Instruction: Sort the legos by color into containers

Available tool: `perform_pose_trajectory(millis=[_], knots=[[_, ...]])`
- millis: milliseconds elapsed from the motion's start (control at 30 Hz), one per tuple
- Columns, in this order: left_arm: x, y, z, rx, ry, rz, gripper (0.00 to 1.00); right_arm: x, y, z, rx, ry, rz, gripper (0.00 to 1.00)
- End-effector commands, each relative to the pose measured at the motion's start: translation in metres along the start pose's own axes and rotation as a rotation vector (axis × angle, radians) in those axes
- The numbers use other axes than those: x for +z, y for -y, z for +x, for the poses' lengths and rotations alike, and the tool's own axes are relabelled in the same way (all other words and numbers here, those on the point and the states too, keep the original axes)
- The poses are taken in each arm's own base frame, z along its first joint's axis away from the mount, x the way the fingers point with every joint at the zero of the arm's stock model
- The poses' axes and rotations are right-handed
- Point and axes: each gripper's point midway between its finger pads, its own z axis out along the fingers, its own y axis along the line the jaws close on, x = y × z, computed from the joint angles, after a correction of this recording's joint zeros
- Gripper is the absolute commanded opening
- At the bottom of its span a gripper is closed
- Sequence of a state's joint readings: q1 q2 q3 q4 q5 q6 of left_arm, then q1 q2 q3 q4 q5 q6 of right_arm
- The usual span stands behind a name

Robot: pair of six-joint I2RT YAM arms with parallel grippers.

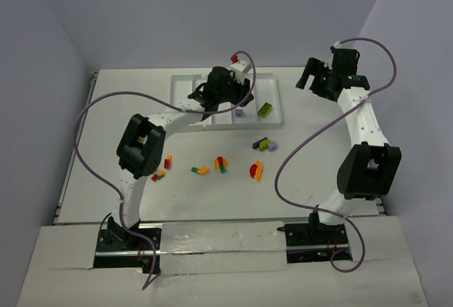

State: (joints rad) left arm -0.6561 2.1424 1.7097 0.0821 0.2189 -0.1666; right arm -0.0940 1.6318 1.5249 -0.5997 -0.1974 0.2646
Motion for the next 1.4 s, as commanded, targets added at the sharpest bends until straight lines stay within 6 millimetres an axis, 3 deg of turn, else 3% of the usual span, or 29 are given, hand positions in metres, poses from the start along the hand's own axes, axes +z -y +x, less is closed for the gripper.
perform_pose_trajectory(millis=[0, 67, 133, 300, 433, 633, 800, 933, 967, 1033, 1067, 1133, 1233, 1333, 1367], knots=[[0.033, 0.010, -0.035, 0.068, 0.187, 0.023, 0.12, -0.018, 0.002, 0.015, -0.082, -0.012, -0.030, 1.00], [0.057, 0.016, -0.035, 0.069, 0.201, 0.034, 0.12, -0.023, 0.011, 0.020, -0.090, -0.009, -0.005, 1.00], [0.079, 0.017, -0.015, 0.066, 0.171, 0.041, 0.12, -0.028, 0.013, 0.021, -0.100, -0.004, 0.004, 1.00], [0.099, 0.020, -0.013, 0.109, 0.227, 0.039, 0.17, -0.032, 0.016, 0.022, -0.114, -0.002, 0.013, 1.00], [0.111, 0.009, -0.016, 0.134, 0.264, 0.003, 0.24, -0.028, 0.017, 0.027, -0.107, -0.024, 0.013, 1.00], [0.116, 0.009, -0.025, 0.136, 0.335, 0.010, 0.74, -0.024, 0.016, 0.029, -0.107, -0.034, 0.002, 1.00], [0.111, 0.005, -0.044, 0.168, 0.373, -0.018, 0.88, -0.023, 0.017, 0.033, -0.126, -0.042, -0.005, 1.00], [0.092, -0.005, -0.075, 0.167, 0.409, -0.050, 0.98, -0.026, 0.012, 0.040, -0.188, -0.056, -0.054, 1.00], [0.080, -0.009, -0.093, 0.157, 0.428, -0.057, 0.99, -0.027, 0.011, 0.042, -0.207, -0.061, -0.064, 1.00], [0.065, -0.018, -0.104, 0.131, 0.420, -0.070, 0.99, -0.027, 0.008, 0.051, -0.252, -0.086, -0.083, 0.99], [0.045, -0.021, -0.124, 0.118, 0.425, -0.080, 0.99, -0.026, 0.008, 0.061, -0.290, -0.119, -0.083, 0.96], [0.026, -0.038, -0.118, 0.087, 0.359, -0.097, 0.99, -0.024, 0.002, 0.076, -0.371, -0.165, -0.095, 0.90], [-0.036, -0.050, -0.137, 0.033, 0.314, -0.092, 0.99, -0.021, -0.011, 0.114, -0.510, -0.254, -0.114, 0.82], [-0.072, -0.062, -0.106, -0.028, 0.184, -0.056, 0.99, -0.015, -0.018, 0.151, -0.624, -0.332, -0.126, 0.71], [-0.090, -0.062, -0.109, -0.019, 0.170, -0.043, 0.99, -0.013, -0.022, 0.159, -0.652, -0.351, -0.133, 0.67]])
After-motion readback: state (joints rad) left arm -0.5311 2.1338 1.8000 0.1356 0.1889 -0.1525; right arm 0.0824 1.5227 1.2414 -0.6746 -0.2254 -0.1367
